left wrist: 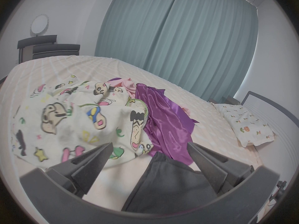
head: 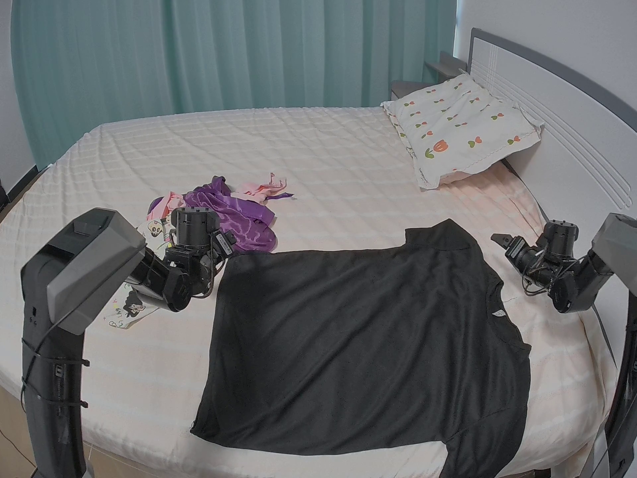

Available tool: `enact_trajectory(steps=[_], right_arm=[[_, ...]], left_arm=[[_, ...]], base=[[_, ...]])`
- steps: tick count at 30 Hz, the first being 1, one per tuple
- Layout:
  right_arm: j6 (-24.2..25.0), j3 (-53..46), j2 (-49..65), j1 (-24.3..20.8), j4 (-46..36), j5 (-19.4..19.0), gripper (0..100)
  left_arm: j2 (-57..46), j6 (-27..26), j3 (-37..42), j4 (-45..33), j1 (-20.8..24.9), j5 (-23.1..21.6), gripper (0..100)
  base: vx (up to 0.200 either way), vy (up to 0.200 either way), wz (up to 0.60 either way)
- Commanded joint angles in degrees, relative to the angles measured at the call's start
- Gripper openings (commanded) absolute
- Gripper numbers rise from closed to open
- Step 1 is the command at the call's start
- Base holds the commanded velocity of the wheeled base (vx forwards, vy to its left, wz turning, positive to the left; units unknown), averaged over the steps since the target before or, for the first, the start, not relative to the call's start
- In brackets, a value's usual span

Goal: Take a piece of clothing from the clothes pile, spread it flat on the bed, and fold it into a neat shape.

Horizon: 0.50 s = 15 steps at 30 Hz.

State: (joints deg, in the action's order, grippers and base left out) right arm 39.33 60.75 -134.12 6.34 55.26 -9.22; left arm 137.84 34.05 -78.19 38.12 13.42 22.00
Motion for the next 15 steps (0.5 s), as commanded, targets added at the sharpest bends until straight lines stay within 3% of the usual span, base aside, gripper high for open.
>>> enact_trajectory(steps=[1, 7, 11, 15], right_arm=[[1.54, -23.30, 20.04, -0.45, 4.77, -4.93, 100], [1.10, -39.04, 28.04, -2.12, 7.67, -5.64, 100], [1.45, -49.23, 31.11, -1.77, 13.12, -10.21, 100], [0.75, -54.86, 30.06, -1.68, 15.23, -10.82, 100]], left_arm=[[-18.57, 3.04, 19.30, 0.38, 1.61, -2.40, 100], [-22.44, 10.07, 35.65, 3.72, 5.21, -6.01, 100], [-22.88, 10.60, 44.00, 8.73, 6.79, -7.33, 100], [-22.61, 13.24, 52.44, 14.44, 10.22, -8.03, 100]], base=[[0.000, 0.000, 0.00], [-0.167, 0.000, 0.00], [-0.200, 0.000, 0.00], [-0.200, 0.000, 0.00]])
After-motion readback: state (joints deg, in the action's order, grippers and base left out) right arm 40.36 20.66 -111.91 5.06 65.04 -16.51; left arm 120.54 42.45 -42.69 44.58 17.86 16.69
